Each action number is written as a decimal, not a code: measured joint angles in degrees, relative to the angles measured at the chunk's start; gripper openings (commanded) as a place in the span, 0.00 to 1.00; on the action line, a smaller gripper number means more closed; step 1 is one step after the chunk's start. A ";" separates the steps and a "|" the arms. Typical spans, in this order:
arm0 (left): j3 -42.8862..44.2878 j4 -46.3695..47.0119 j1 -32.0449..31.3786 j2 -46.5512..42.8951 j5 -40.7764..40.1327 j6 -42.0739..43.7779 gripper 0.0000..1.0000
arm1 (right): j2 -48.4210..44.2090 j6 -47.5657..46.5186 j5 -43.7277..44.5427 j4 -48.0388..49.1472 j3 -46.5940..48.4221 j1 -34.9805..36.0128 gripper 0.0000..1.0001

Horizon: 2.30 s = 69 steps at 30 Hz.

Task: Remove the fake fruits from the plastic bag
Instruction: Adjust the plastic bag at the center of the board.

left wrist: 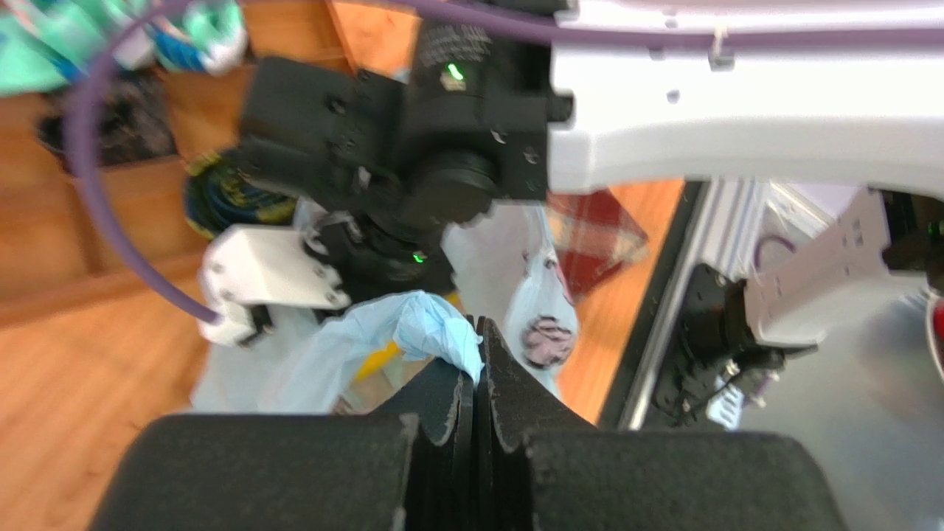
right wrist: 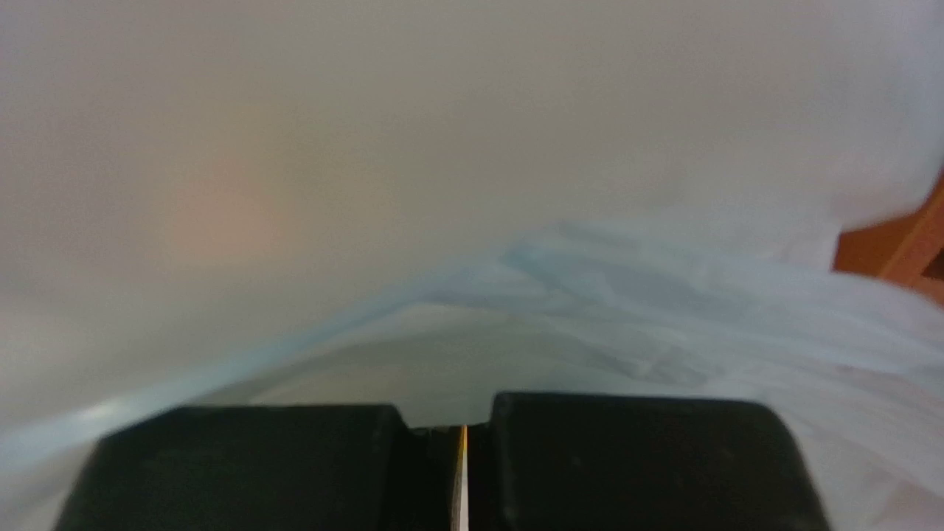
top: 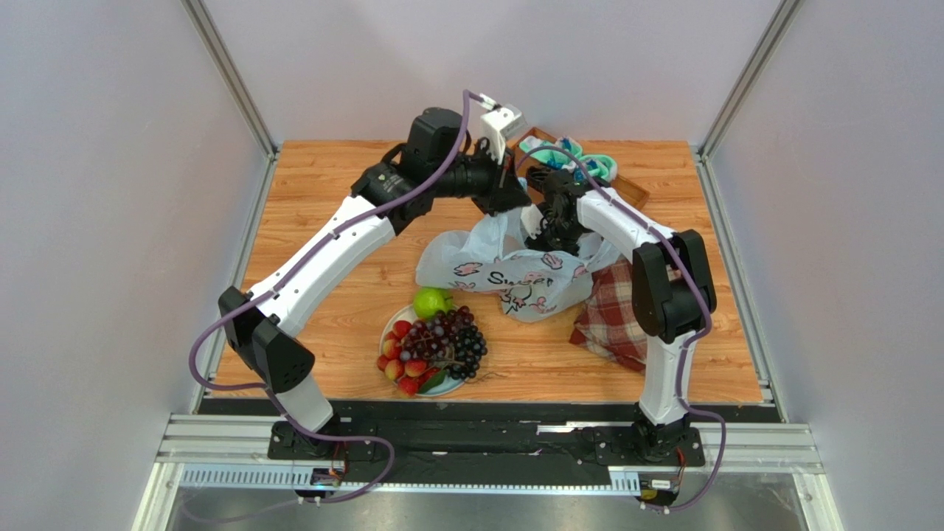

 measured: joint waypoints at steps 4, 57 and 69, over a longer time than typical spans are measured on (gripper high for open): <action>8.61 -0.74 2.45 2.43 -1.81 2.45 0.00 | -2.01 0.09 -0.70 -1.27 1.62 -0.50 0.00; -25.44 -14.47 31.15 -40.81 -14.97 29.73 0.00 | 4.63 25.16 -9.64 -7.45 29.44 8.83 0.94; -33.40 -15.23 32.20 -55.84 -15.47 26.32 0.08 | 0.92 24.20 8.92 -12.37 24.28 9.53 0.00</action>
